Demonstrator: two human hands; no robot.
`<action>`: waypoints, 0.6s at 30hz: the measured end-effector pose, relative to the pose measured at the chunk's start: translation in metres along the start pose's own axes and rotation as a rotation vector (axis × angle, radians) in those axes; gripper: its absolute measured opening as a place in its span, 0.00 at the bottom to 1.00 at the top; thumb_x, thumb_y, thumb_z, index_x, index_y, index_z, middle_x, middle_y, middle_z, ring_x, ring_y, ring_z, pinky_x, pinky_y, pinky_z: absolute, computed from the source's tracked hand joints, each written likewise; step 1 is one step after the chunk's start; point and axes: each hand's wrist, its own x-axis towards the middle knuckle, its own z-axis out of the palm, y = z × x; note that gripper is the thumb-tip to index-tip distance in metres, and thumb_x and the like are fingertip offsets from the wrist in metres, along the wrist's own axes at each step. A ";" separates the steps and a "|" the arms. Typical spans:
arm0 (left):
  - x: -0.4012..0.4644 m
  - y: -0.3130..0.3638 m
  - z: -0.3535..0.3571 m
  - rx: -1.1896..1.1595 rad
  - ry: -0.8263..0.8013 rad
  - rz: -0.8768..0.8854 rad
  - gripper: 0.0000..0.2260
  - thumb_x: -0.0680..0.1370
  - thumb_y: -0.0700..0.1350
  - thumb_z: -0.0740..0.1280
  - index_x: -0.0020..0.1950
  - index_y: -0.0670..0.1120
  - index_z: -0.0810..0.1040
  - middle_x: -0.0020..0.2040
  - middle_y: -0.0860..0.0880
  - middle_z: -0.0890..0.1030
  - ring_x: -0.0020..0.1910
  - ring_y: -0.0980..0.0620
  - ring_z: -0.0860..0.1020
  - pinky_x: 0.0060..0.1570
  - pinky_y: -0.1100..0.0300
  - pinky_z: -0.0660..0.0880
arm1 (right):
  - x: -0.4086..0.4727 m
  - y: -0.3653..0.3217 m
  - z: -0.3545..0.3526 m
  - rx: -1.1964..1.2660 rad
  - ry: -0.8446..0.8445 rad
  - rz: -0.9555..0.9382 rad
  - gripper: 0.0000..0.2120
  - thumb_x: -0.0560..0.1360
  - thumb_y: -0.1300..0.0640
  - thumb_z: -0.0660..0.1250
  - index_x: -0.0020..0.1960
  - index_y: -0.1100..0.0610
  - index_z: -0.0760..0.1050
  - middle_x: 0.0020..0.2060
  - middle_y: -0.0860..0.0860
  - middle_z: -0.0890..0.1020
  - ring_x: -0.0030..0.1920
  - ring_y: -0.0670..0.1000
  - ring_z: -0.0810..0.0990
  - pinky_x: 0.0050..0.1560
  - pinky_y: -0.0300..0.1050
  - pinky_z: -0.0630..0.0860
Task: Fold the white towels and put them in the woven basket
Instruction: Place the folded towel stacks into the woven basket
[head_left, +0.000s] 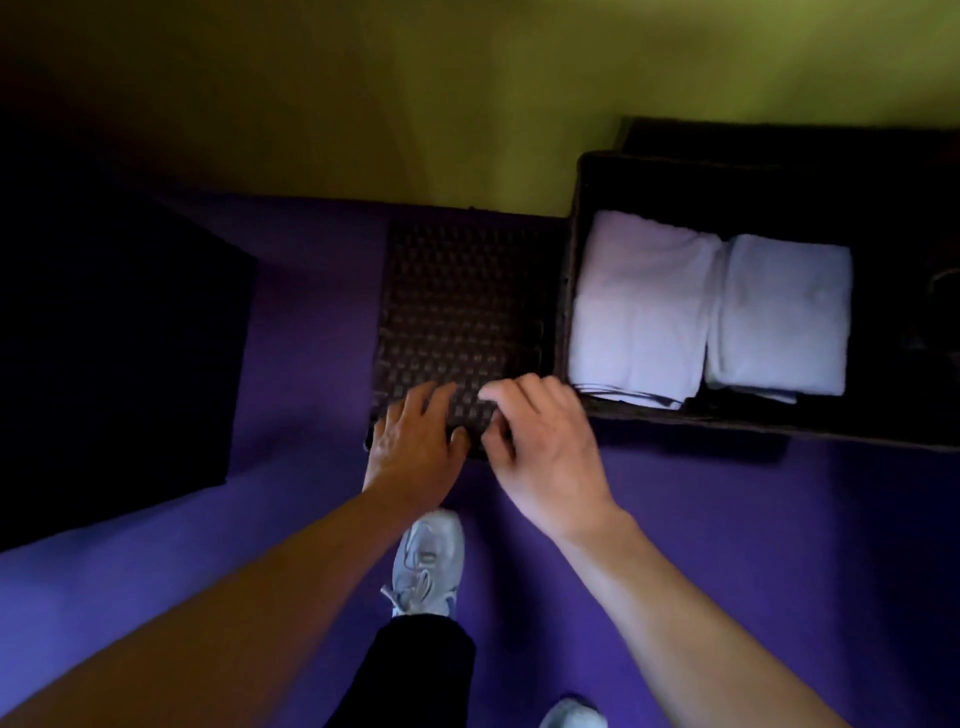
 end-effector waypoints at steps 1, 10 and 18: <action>-0.004 -0.009 0.005 0.004 0.008 -0.007 0.26 0.80 0.52 0.63 0.78 0.52 0.62 0.75 0.49 0.66 0.70 0.42 0.68 0.69 0.44 0.67 | -0.010 -0.002 0.012 0.016 -0.024 -0.015 0.14 0.73 0.58 0.65 0.57 0.54 0.78 0.46 0.51 0.78 0.47 0.55 0.73 0.52 0.51 0.72; 0.020 -0.095 0.088 0.090 -0.101 0.091 0.28 0.80 0.50 0.64 0.80 0.51 0.61 0.80 0.45 0.60 0.72 0.40 0.67 0.70 0.43 0.68 | -0.038 0.057 0.132 -0.075 -0.468 0.517 0.30 0.79 0.49 0.62 0.78 0.55 0.59 0.68 0.57 0.71 0.67 0.60 0.71 0.68 0.54 0.68; 0.074 -0.130 0.125 0.078 -0.264 0.033 0.34 0.81 0.56 0.64 0.81 0.62 0.48 0.83 0.46 0.42 0.80 0.38 0.50 0.78 0.44 0.57 | -0.001 0.111 0.185 0.013 -0.337 0.914 0.35 0.79 0.43 0.63 0.78 0.59 0.56 0.72 0.61 0.68 0.70 0.65 0.71 0.68 0.55 0.70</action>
